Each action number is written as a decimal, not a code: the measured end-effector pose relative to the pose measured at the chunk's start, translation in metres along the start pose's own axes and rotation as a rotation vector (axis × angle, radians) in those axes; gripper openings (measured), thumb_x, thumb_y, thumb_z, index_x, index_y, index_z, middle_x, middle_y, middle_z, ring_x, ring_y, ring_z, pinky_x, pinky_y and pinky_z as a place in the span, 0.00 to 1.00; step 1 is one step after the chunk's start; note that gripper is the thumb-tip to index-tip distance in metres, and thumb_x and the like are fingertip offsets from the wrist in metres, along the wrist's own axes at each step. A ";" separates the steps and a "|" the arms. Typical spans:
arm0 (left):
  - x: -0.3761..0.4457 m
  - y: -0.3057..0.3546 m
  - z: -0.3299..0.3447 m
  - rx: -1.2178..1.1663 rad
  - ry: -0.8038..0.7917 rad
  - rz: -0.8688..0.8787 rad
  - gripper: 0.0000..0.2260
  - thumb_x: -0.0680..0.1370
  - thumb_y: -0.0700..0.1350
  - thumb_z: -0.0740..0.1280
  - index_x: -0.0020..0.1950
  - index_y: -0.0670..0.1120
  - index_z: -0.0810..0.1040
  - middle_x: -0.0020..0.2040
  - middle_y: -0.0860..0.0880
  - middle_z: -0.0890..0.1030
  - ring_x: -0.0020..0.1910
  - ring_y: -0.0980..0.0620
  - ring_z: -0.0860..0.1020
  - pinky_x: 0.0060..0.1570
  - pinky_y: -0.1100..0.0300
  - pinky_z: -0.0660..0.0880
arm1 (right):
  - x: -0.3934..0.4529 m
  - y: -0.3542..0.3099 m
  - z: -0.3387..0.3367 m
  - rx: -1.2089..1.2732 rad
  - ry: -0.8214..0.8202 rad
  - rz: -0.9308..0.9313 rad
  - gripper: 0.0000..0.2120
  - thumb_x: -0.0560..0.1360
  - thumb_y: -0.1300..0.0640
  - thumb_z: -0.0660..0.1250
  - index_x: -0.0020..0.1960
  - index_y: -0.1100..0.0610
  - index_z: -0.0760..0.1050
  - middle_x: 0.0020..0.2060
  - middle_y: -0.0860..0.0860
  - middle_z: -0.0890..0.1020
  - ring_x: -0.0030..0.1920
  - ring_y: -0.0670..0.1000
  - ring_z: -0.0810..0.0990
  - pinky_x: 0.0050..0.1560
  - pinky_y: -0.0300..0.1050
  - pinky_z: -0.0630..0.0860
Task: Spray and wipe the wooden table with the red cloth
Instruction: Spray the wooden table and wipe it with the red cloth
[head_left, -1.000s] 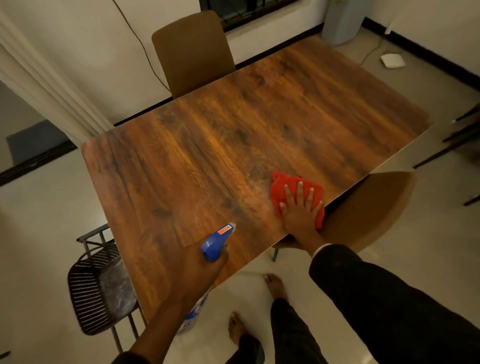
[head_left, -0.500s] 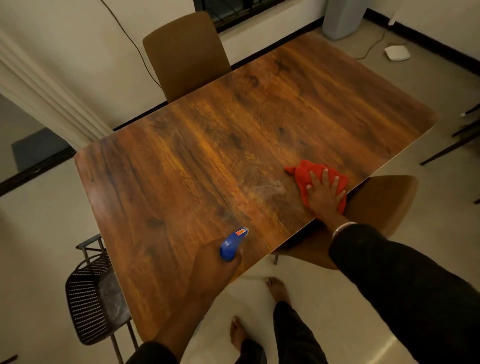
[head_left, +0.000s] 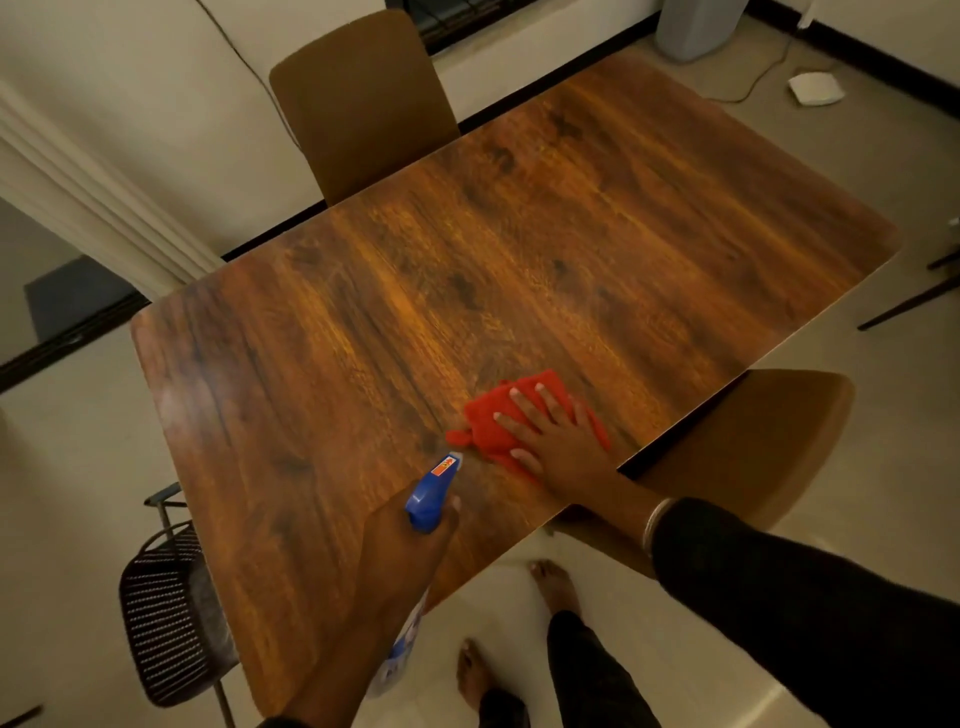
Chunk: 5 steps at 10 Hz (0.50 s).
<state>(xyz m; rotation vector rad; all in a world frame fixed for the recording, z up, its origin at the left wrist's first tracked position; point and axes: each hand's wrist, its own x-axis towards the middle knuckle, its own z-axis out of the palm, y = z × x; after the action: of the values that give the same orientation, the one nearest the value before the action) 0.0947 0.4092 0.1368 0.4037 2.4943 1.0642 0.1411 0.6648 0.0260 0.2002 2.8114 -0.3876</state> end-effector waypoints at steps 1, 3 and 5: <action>0.007 0.002 -0.009 -0.007 0.022 -0.011 0.09 0.75 0.50 0.71 0.42 0.62 0.72 0.36 0.63 0.76 0.35 0.70 0.76 0.39 0.80 0.70 | 0.029 0.026 -0.017 0.034 0.091 0.203 0.29 0.87 0.38 0.46 0.85 0.40 0.43 0.86 0.49 0.40 0.85 0.60 0.38 0.81 0.71 0.43; 0.020 0.010 -0.010 0.022 0.042 -0.023 0.07 0.74 0.48 0.71 0.43 0.57 0.74 0.34 0.62 0.75 0.33 0.65 0.74 0.35 0.75 0.72 | 0.022 -0.078 0.017 0.067 0.000 0.029 0.30 0.85 0.37 0.43 0.86 0.43 0.48 0.86 0.52 0.44 0.84 0.64 0.38 0.79 0.73 0.41; 0.031 0.021 -0.004 0.003 0.064 -0.043 0.04 0.75 0.51 0.71 0.46 0.56 0.76 0.36 0.61 0.77 0.34 0.64 0.75 0.37 0.71 0.75 | 0.051 -0.020 -0.013 0.002 -0.012 -0.032 0.29 0.87 0.39 0.46 0.85 0.39 0.43 0.85 0.49 0.38 0.84 0.62 0.36 0.79 0.75 0.42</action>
<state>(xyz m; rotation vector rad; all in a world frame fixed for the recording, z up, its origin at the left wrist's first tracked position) 0.0683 0.4331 0.1470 0.3193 2.5494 1.0725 0.0860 0.6539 0.0275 0.1530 2.8055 -0.3978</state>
